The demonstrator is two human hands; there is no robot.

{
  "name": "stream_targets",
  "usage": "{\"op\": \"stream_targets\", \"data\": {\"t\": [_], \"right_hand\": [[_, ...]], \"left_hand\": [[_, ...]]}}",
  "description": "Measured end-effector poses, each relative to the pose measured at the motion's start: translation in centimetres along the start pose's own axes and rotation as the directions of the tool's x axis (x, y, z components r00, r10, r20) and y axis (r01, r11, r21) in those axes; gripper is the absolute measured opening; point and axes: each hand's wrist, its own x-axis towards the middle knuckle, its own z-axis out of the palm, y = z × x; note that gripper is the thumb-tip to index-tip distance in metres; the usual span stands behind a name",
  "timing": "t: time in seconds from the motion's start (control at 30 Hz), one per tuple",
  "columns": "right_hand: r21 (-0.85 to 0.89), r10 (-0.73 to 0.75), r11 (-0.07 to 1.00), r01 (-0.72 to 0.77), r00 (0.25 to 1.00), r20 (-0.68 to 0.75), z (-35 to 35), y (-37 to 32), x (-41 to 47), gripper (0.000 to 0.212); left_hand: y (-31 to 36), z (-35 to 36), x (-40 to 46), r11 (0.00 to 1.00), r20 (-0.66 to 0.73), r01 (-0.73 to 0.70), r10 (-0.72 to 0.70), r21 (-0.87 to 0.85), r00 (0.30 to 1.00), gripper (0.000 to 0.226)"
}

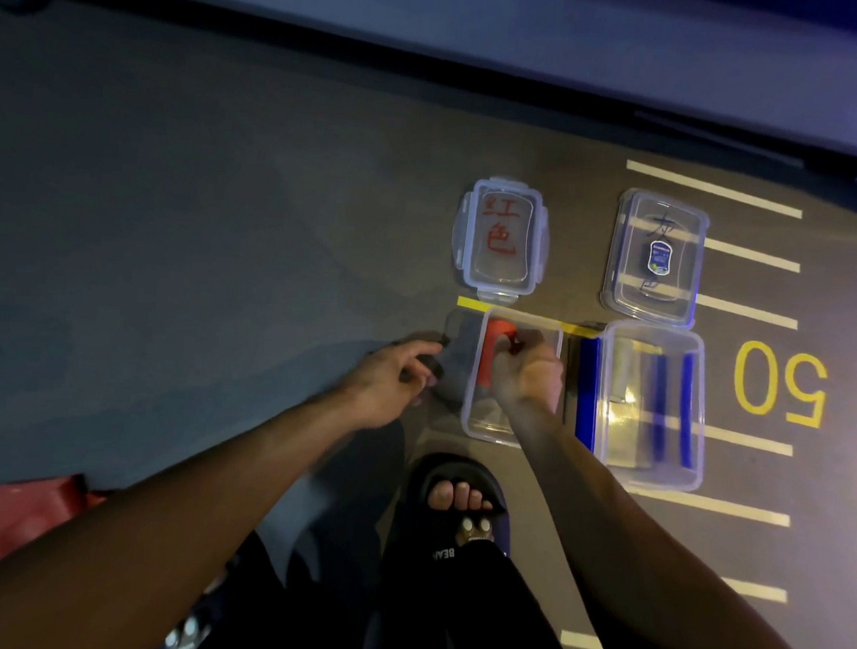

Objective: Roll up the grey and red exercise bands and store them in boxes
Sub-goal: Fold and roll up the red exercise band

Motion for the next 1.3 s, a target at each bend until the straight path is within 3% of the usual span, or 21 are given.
{"op": "stream_targets", "data": {"t": [0.13, 0.27, 0.4, 0.5, 0.53, 0.6, 0.7, 0.83, 0.93, 1.0, 1.1, 1.2, 1.3], "right_hand": [[-0.144, -0.061, 0.987, 0.067, 0.997, 0.042, -0.4, 0.7, -0.2, 0.032], [-0.203, -0.167, 0.966, 0.162, 0.986, -0.010, -0.9, 0.6, -1.2, 0.026], [-0.223, -0.506, 0.842, 0.491, 0.863, -0.009, -0.3, 0.2, -2.0, 0.016], [-0.266, -0.648, 0.735, 0.624, 0.762, -0.001, 1.5, -0.4, -3.5, 0.009], [-0.190, -0.635, 0.758, 0.623, 0.773, 0.003, 2.3, -0.8, -4.4, 0.008], [-0.063, -0.628, 0.764, 0.642, 0.763, 0.152, 4.3, -1.1, -6.2, 0.010], [-0.089, -0.549, 0.765, 0.638, 0.718, 0.427, 7.0, -1.6, -9.0, 0.016], [-0.142, -0.537, 0.651, 0.746, 0.584, 0.609, 9.1, -2.4, -13.0, 0.021], [-0.181, -0.482, 0.531, 0.828, 0.471, 0.739, 10.2, -2.2, -15.4, 0.025], [-0.164, -0.465, 0.508, 0.846, 0.429, 0.774, 10.8, -1.8, -16.7, 0.026], [-0.148, -0.473, 0.489, 0.860, 0.404, 0.783, 11.4, -1.0, -18.3, 0.026], [-0.153, -0.472, 0.473, 0.868, 0.396, 0.788, 11.3, 0.1, -18.9, 0.026], [-0.171, -0.478, 0.455, 0.874, 0.401, 0.781, 10.9, 0.9, -19.0, 0.026]], "left_hand": [[-0.8, -0.1, -0.7, 1.000, -0.028, 0.004, -0.004, 0.002, 1.000, 0.044], [-1.6, -0.4, -1.6, 1.000, -0.073, 0.003, -0.004, -0.013, 0.997, 0.044], [-2.4, -0.4, -3.2, 1.000, -0.128, -0.016, 0.013, -0.022, 0.992, 0.041], [-3.5, -0.3, -4.9, 0.995, -0.156, -0.040, 0.026, -0.087, 0.987, 0.037], [-4.0, -0.5, -5.5, 0.994, -0.170, -0.039, 0.022, -0.099, 0.985, 0.036], [-5.4, -1.0, -6.9, 0.991, -0.216, -0.031, 0.003, -0.127, 0.976, 0.035], [-8.2, -2.2, -9.1, 0.994, -0.338, -0.042, 0.006, -0.097, 0.941, 0.030], [-12.0, -3.2, -13.5, 0.998, -0.528, 0.015, -0.046, -0.062, 0.848, 0.025], [-15.5, -3.9, -17.4, 0.981, -0.706, 0.160, -0.034, 0.113, 0.707, 0.025], [-18.6, -4.5, -19.9, 0.918, -0.776, 0.319, -0.022, 0.234, 0.631, 0.028], [-21.1, -4.9, -23.2, 0.809, -0.821, 0.544, -0.146, 0.222, 0.552, 0.037], [-22.2, -5.2, -24.8, 0.760, -0.791, 0.603, -0.203, 0.244, 0.576, 0.045], [-22.6, -5.5, -25.0, 0.727, -0.703, 0.602, -0.236, 0.331, 0.671, 0.055]]}}
